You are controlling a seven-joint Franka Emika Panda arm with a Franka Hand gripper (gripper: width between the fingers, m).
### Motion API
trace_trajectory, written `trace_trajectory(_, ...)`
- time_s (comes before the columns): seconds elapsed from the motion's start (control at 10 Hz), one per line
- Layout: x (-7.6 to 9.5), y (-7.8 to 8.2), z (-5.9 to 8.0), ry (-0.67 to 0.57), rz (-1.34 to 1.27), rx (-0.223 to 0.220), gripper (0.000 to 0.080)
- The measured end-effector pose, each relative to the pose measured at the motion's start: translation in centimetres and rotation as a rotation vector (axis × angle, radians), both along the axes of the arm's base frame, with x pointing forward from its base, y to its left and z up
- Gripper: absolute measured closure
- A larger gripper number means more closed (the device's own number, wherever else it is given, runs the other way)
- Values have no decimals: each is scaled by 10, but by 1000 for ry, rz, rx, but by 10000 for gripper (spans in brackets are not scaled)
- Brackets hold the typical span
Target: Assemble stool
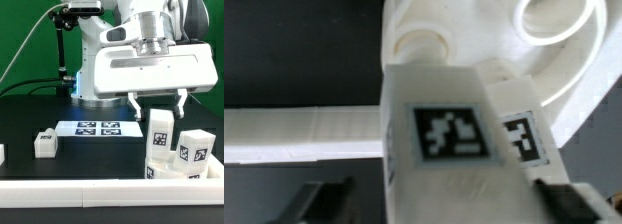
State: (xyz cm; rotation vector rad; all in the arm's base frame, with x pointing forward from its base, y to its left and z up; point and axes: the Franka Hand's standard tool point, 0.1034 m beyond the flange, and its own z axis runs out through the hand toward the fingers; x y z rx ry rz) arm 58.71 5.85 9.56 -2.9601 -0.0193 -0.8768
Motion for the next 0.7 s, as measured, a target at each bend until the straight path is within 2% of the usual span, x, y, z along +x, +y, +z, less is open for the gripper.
trace_trajectory(0.1,0,0,0,2,0,0,247)
trace_trajectory(0.2,0,0,0,2,0,0,171)
trace_trajectory(0.3,0,0,0,2,0,0,153)
trace_trajectory(0.7,0,0,-1,2,0,0,151)
